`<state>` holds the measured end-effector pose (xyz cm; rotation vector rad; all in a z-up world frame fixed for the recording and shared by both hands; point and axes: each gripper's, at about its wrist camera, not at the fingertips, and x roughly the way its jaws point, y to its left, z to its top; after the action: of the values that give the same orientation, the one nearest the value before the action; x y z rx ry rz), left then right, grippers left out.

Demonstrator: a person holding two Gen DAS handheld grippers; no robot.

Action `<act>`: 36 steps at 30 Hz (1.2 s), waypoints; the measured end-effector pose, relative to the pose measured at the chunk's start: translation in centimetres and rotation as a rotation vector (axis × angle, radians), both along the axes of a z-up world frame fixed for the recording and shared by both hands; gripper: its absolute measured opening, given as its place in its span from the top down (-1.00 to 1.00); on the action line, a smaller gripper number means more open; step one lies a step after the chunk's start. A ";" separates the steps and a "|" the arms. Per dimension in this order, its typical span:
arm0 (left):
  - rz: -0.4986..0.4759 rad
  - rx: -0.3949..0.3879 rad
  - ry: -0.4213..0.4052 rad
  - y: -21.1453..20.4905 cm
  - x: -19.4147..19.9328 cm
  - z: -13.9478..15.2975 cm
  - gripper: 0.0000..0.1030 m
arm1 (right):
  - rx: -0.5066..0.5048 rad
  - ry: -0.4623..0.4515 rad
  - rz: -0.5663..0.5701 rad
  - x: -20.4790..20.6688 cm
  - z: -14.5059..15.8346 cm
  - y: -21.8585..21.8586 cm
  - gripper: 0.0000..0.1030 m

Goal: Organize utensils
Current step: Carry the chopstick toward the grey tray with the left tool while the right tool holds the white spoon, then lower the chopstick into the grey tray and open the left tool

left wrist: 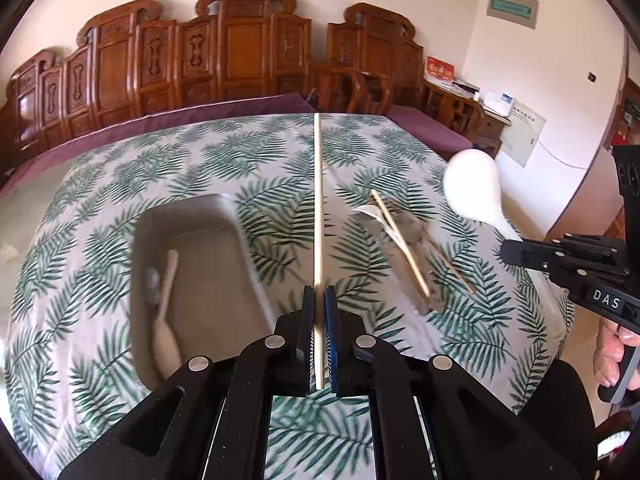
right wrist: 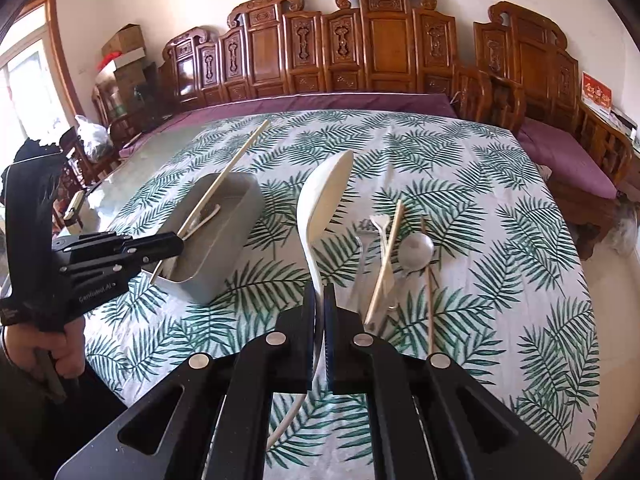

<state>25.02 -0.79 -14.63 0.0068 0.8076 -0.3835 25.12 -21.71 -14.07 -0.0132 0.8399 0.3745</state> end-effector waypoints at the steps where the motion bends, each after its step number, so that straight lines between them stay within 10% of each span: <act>1: 0.009 -0.001 0.007 0.5 0.1 0.0 0.92 | 0.001 0.000 0.005 0.0 0.0 0.4 0.90; 18: 0.159 -0.006 0.203 6.6 4.0 -4.0 0.92 | -0.014 0.021 0.107 1.7 -1.1 6.7 0.90; 36: 0.201 -0.010 0.223 7.8 5.9 -4.1 0.88 | 0.006 0.066 0.153 5.7 -3.1 11.2 0.90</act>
<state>30.87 7.05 -18.73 -0.1276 1.0164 -0.1999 30.78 -10.50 -17.22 -0.0603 0.9052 0.5237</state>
